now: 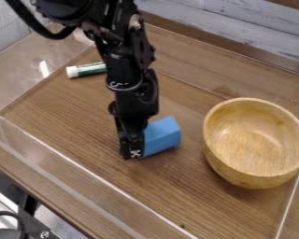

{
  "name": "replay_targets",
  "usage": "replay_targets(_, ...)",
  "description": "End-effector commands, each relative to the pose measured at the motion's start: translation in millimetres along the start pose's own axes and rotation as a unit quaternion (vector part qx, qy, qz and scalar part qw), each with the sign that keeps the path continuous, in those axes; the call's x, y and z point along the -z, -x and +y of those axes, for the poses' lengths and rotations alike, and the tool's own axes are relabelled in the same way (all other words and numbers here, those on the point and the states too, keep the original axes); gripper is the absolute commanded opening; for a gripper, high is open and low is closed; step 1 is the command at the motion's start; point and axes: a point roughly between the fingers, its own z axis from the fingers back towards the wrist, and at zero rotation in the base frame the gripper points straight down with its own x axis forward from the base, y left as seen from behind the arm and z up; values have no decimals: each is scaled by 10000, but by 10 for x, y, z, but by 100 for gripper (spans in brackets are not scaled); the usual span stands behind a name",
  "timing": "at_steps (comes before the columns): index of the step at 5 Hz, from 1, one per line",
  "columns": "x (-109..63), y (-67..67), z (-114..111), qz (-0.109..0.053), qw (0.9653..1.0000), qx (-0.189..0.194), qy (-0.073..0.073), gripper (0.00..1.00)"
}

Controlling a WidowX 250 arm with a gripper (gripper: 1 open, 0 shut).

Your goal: Put the blue block in the brown bowl

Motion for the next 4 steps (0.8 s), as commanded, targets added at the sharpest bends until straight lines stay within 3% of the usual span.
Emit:
replay_targets(1, -117, -103, 113, -141, 9997, 6, -210, 0)
replay_targets(4, -270, -142, 185, -94, 9994, -113, -300, 0)
